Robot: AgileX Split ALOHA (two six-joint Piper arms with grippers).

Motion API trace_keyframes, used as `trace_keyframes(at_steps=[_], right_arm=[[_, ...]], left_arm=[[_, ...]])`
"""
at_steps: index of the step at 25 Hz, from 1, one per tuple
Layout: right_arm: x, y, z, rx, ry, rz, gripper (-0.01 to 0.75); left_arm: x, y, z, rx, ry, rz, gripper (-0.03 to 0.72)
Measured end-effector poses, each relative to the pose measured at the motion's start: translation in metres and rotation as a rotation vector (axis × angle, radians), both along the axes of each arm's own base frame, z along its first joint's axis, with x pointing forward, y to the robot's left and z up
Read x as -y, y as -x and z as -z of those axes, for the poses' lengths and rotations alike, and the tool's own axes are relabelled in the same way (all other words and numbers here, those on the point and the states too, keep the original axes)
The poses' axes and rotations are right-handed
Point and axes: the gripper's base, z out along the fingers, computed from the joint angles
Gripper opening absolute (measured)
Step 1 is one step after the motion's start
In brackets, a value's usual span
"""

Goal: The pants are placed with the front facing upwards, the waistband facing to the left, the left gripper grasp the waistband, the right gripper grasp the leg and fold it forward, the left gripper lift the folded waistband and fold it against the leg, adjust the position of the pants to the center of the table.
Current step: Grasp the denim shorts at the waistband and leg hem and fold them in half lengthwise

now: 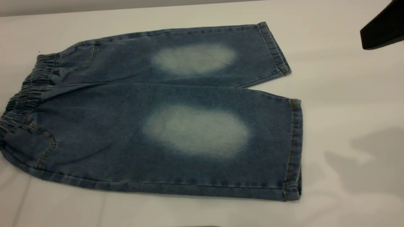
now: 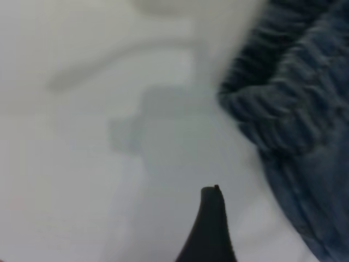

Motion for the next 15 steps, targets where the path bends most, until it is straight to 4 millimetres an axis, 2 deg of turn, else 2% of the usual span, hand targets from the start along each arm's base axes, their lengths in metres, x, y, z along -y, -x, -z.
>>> trace_keyframes(at_steps=[7, 15], right_arm=[[0.001, -0.001, 0.000, 0.012, 0.012, -0.002, 0.547], [0.001, -0.001, 0.000, 0.012, 0.011, -0.001, 0.547]], left_arm=[[-0.002, -0.014, 0.028, 0.057, 0.018, -0.024, 0.571], [-0.002, -0.017, 0.059, 0.029, 0.031, -0.032, 0.571]])
